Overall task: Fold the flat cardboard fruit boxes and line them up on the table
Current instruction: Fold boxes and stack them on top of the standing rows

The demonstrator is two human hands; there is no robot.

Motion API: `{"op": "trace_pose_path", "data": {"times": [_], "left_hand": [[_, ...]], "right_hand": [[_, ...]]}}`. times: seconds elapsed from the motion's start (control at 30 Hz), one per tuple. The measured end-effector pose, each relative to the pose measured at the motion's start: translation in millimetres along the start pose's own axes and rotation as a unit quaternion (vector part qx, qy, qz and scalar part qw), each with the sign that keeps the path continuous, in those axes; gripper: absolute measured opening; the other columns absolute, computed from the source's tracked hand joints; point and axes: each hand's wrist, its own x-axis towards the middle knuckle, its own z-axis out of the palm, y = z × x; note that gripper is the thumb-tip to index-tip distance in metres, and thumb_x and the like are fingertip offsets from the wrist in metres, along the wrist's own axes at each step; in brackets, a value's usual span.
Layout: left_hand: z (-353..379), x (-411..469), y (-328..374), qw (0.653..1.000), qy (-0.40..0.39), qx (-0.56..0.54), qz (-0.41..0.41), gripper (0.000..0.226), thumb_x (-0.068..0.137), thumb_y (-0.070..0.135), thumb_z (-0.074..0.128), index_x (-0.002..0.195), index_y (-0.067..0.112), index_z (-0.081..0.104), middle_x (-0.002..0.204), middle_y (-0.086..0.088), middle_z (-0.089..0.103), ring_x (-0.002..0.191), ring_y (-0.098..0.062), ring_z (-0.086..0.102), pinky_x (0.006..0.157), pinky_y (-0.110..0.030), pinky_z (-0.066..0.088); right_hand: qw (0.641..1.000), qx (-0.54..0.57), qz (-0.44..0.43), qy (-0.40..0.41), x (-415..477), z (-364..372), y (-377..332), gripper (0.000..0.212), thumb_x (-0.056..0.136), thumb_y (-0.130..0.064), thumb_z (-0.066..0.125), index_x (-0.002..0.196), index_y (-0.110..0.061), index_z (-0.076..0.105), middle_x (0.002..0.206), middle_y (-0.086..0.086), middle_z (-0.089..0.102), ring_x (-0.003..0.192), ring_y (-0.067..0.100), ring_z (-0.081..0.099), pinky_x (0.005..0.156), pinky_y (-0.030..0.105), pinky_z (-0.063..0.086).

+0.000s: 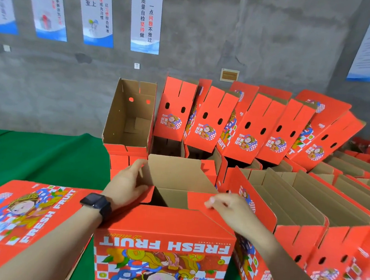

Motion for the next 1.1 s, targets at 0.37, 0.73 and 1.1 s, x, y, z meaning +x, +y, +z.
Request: {"op": "trace_pose_path", "data": {"times": [0.37,0.73,1.1], "left_hand": [[-30.2,-3.2,6.8,0.998,-0.044,0.002,-0.038,0.033,0.090,0.049,0.055,0.067,0.028,0.063,0.070,0.011,0.061,0.071,-0.012,0.056,0.063,-0.022,0.040],[-34.2,2.2,14.4,0.947,-0.289,0.065,-0.123,0.075,0.077,0.042,0.075,0.140,0.026,0.038,0.140,0.002,0.046,0.124,-0.019,0.046,0.106,-0.032,0.036],[-24.9,15.5,24.4,0.923,-0.325,0.176,-0.106,0.078,0.080,0.052,0.068,0.143,0.022,0.035,0.139,-0.005,0.038,0.126,-0.023,0.040,0.105,-0.034,0.035]], "right_hand": [[0.988,0.016,0.110,-0.108,54.1,-8.0,-20.5,0.048,0.098,-0.054,0.037,0.130,-0.025,0.056,0.096,-0.002,0.061,0.075,0.008,0.060,0.063,0.019,0.047],[0.947,-0.195,0.055,-0.250,60.6,-13.7,-28.1,0.075,0.076,-0.059,0.069,0.138,-0.022,0.049,0.142,0.001,0.048,0.128,0.022,0.044,0.105,0.039,0.039],[0.958,-0.119,0.113,-0.236,52.8,-1.0,-31.0,0.065,0.086,-0.037,0.067,0.142,-0.022,0.038,0.140,0.003,0.040,0.122,0.023,0.046,0.098,0.033,0.042]]}}
